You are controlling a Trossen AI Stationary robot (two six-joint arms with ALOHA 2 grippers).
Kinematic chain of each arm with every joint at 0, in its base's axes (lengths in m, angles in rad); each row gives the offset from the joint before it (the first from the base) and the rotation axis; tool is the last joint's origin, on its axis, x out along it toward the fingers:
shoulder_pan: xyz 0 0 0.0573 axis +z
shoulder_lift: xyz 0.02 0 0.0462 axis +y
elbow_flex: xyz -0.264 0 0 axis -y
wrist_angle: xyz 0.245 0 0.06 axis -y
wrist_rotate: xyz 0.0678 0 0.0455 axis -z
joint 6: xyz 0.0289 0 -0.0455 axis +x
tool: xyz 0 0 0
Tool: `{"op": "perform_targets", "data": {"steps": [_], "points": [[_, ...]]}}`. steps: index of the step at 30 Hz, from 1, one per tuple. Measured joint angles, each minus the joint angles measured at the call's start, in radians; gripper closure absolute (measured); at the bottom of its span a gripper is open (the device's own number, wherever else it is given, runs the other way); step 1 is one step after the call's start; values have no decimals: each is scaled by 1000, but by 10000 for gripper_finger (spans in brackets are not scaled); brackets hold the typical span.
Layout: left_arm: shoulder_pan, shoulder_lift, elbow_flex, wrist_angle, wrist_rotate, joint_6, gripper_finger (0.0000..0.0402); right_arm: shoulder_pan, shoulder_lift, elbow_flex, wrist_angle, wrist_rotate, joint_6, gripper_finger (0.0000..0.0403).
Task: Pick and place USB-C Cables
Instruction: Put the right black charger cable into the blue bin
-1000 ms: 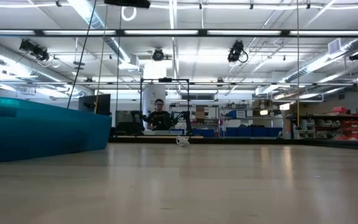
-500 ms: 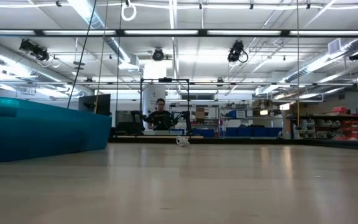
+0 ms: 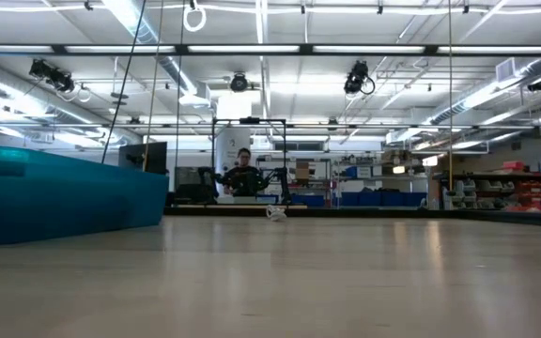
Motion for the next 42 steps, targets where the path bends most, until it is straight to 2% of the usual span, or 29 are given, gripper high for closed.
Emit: {"op": "perform_targets", "data": {"steps": [3, 7, 8, 14, 23, 26, 34, 42], "points": [[0, 0, 0, 0, -1, -9, 208, -7, -3, -14, 26, 16, 1, 293], [0, 0, 0, -1, -27, -40, 208, -41, -2, -1, 21, 60, 1, 369], [0, 0, 0, -2, -30, -51, 208, -57, -1, 6, 21, 75, -3, 375], [0, 0, 0, -22, -31, -85, 208, -167, 0, 72, 80, 328, -25, 375], [0, 0, 1, -68, -30, -117, 208, -305, -2, 252, 290, 600, -179, 375], [0, 0, 1, -64, 3, -130, 206, -348, -3, 299, 354, 660, -224, 375], [0, 0, 1, -53, 60, -131, 179, -487, -25, 341, 515, 695, -327, 375], [2, 0, 1, -63, 79, -118, 162, -565, -29, 342, 692, 573, -457, 375]]}}
